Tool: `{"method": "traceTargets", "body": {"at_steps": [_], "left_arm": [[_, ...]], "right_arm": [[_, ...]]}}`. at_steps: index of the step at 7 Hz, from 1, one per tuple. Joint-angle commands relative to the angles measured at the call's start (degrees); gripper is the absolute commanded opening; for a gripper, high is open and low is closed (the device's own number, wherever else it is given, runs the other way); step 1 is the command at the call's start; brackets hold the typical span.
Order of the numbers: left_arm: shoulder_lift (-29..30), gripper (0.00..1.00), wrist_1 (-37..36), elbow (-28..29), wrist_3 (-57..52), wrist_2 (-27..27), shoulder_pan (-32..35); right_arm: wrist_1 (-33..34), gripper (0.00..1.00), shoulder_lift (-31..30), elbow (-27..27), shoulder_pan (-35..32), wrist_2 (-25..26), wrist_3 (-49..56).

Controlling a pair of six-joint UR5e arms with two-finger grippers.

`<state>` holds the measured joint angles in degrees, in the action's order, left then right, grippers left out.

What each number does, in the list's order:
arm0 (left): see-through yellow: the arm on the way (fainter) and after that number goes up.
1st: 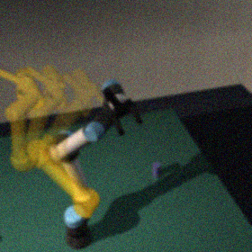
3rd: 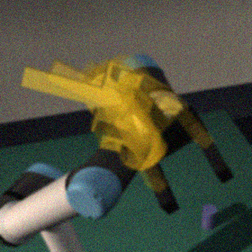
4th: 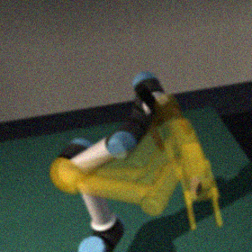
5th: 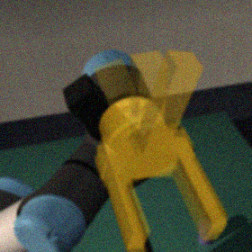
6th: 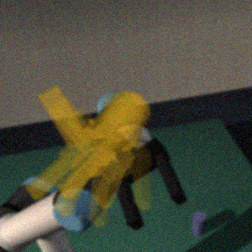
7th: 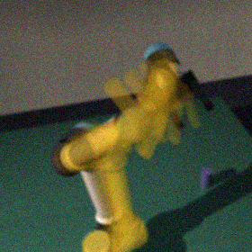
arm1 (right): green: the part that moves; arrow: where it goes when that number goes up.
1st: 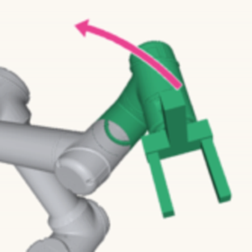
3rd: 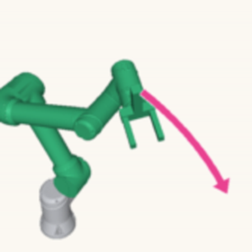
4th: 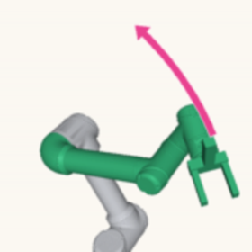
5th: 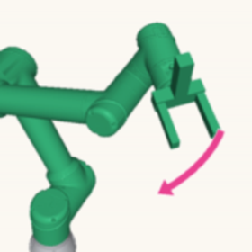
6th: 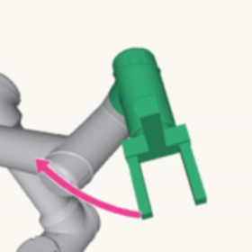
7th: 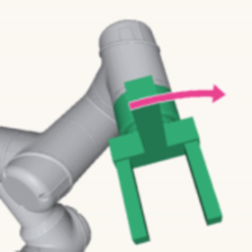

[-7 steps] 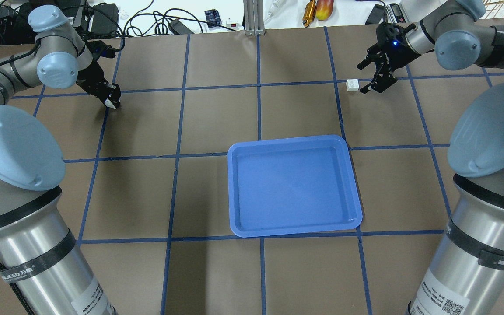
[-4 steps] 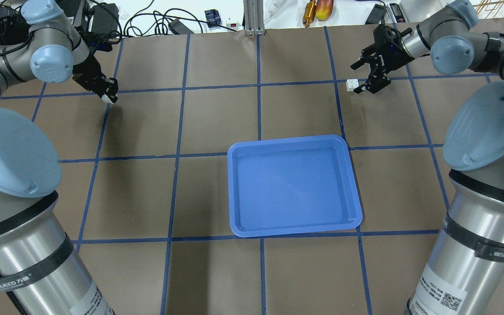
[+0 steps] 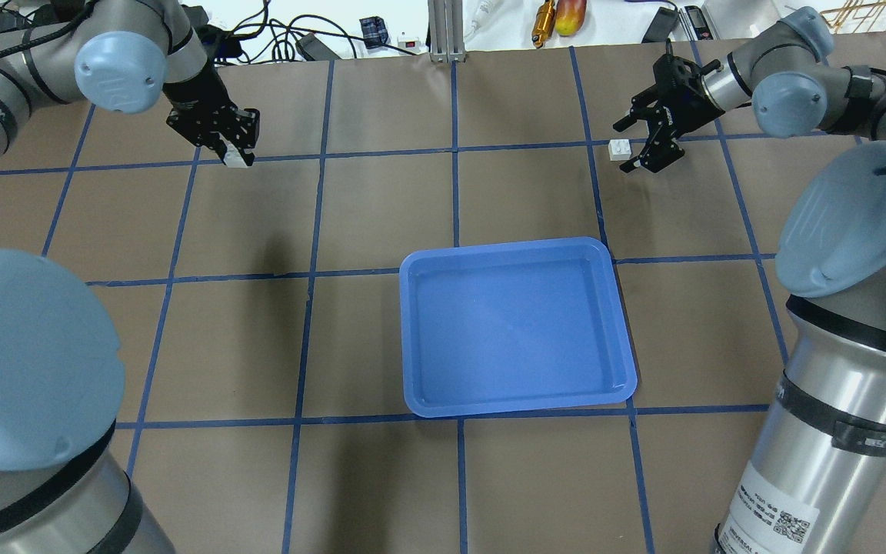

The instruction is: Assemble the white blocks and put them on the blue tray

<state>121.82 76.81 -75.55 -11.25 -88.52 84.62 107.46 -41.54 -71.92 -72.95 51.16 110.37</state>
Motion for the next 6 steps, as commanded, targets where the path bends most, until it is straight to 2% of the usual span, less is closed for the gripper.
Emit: {"method": "traceTargets", "body": {"at_steps": [1, 5, 6], "left_arm": [[-3.68, 0.0, 0.27, -3.28, 11.97, 0.98, 7.62], [-6.06, 0.0, -0.79, -8.81, 28.71, 2.64, 20.1], [-5.37, 0.0, -2.88, -10.22, 34.05, 3.26, 22.93]], "right_arm": [[0.03, 0.85, -0.03, -0.15, 0.0, 0.0, 0.02], [0.29, 0.77, -0.12, -0.24, 0.08, 0.08, 1.68], [0.29, 0.75, -0.03, -0.15, 0.08, 0.17, 1.6]]}}
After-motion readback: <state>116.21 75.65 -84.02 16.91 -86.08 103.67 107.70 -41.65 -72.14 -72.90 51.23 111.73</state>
